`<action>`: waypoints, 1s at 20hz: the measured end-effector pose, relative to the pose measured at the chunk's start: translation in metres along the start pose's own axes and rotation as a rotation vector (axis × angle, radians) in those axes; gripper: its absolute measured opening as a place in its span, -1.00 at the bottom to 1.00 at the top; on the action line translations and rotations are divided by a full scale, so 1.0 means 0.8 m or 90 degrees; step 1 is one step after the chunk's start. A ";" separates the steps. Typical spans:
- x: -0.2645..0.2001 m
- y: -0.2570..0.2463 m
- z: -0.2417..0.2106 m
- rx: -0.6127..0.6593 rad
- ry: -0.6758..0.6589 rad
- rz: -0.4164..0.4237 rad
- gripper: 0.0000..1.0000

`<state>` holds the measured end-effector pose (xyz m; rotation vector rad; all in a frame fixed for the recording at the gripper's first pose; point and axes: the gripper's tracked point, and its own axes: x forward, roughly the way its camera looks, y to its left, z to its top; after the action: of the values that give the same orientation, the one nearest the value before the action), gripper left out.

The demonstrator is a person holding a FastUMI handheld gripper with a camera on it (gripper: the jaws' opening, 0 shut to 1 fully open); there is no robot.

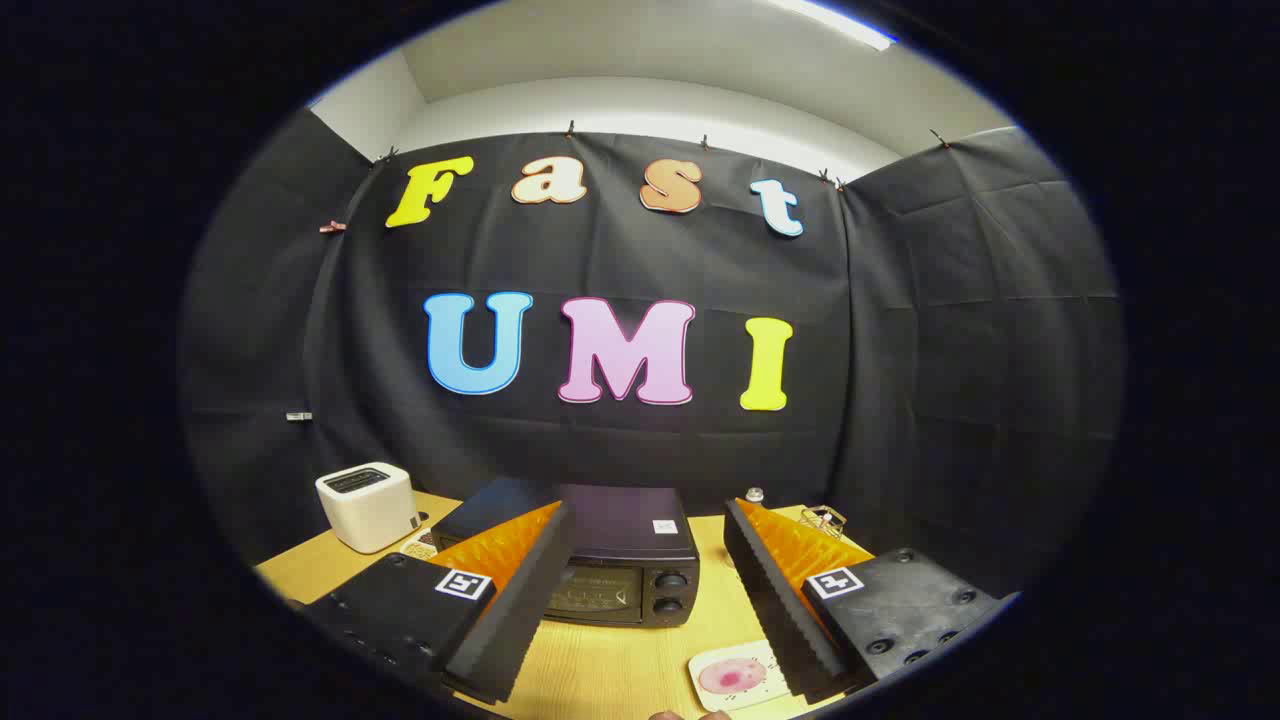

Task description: Open the toaster oven, put the food inside, and close the toaster oven door.

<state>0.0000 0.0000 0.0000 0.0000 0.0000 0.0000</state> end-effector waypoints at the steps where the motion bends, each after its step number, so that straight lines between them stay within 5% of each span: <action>1: -0.001 0.003 -0.004 -0.002 0.005 0.005 0.96; 20: -0.010 0.016 -0.038 -0.003 0.040 0.002 0.97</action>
<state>-0.0080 0.0127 -0.0306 -0.0051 0.0629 0.0039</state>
